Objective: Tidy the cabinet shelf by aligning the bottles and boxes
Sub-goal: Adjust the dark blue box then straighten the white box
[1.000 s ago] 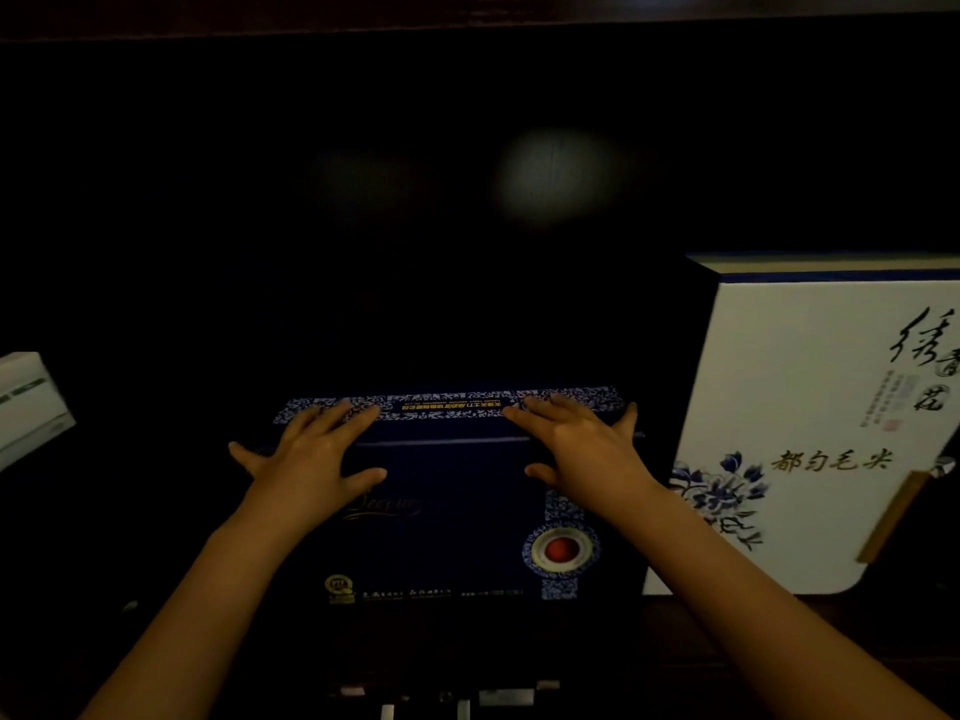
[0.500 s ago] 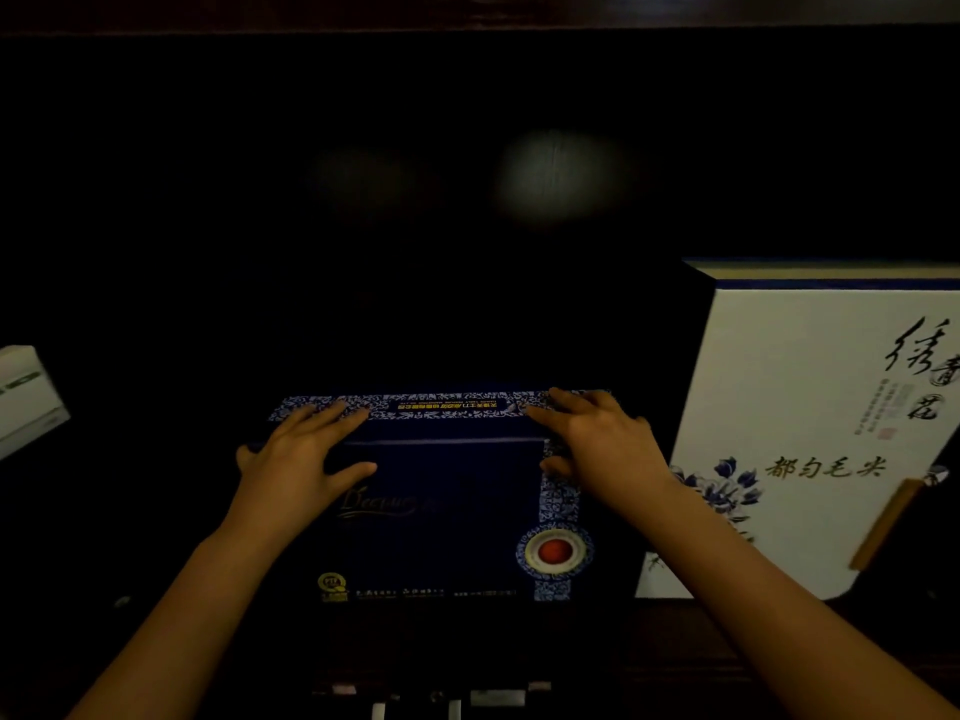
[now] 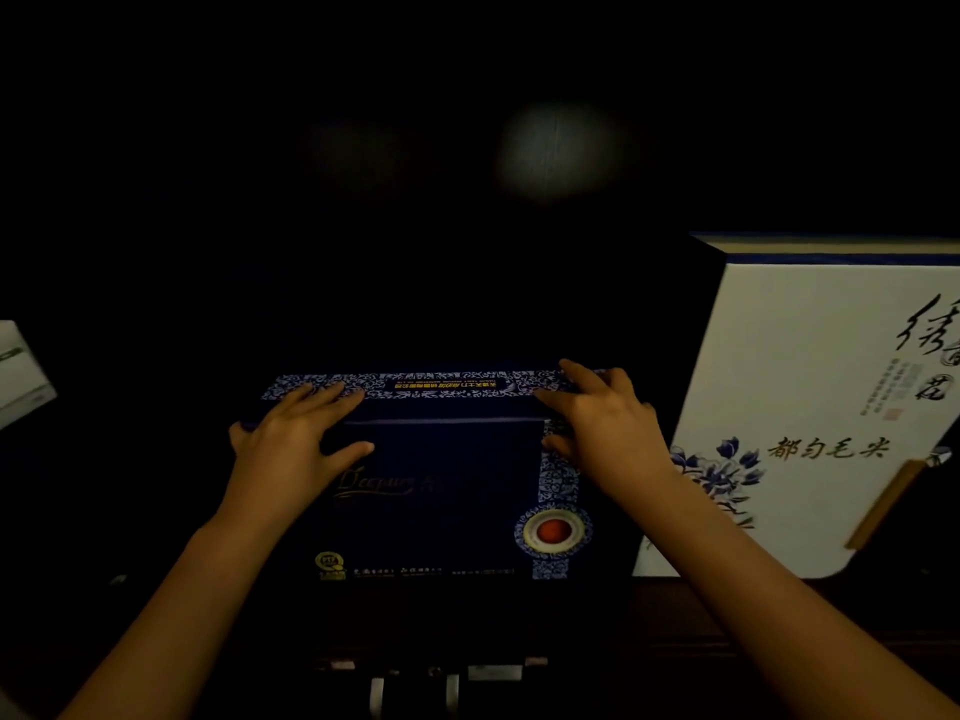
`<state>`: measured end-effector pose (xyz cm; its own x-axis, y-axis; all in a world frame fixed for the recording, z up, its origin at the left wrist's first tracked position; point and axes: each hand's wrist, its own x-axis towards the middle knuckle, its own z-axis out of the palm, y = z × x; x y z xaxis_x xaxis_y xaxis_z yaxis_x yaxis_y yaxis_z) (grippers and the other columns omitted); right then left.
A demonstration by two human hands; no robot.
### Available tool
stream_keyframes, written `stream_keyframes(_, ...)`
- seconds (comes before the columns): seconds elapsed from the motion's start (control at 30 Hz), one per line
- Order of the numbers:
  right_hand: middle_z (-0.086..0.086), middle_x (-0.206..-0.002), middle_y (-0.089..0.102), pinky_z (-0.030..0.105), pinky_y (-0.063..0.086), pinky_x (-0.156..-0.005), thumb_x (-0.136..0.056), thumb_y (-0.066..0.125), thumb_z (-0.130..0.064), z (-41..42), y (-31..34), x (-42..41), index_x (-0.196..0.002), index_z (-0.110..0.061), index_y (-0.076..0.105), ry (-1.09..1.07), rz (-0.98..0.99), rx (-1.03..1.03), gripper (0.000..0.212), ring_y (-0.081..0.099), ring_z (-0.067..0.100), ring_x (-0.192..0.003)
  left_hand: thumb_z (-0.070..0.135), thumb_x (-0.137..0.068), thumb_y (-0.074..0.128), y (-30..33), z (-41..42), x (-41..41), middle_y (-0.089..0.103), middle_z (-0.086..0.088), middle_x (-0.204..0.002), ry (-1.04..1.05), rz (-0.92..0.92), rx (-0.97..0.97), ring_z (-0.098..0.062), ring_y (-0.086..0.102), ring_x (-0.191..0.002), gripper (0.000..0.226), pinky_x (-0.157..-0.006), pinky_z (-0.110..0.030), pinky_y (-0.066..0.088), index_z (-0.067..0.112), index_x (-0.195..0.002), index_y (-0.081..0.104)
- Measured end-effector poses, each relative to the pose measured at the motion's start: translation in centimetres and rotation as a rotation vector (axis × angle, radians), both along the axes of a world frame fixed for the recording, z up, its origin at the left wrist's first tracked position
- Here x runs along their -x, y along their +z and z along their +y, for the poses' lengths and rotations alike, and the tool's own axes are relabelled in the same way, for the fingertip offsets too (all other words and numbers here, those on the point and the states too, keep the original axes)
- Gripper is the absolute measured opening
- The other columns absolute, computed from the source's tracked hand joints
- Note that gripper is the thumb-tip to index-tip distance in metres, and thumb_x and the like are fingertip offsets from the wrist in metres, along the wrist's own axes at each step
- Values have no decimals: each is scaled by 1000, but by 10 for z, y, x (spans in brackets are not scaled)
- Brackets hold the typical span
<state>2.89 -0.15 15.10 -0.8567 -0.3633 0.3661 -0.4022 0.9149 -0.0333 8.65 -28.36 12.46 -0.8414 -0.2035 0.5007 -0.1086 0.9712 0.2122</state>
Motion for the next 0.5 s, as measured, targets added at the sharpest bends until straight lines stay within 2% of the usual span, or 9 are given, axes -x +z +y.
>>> stream_keyframes(0.3, 1, -154, 18, 56, 41, -93, -85, 59, -34, -2, -3, -6, -135, -30, 40, -62, 24, 5, 53, 18, 35, -134, 47, -77, 65, 0, 1, 3, 39, 6, -148, -21, 5, -1, -15, 24, -141, 62, -107, -64, 16, 36, -134, 42)
stream_keyframes(0.5, 2, -154, 18, 58, 41, -93, -83, 63, -34, 9, 2, -2, -134, -31, 42, -47, 14, 6, 55, 18, 34, -134, 45, -76, 67, -5, 11, 3, 44, 1, -145, -17, 48, 32, -20, 31, -139, 61, -103, -67, 20, 33, -132, 47)
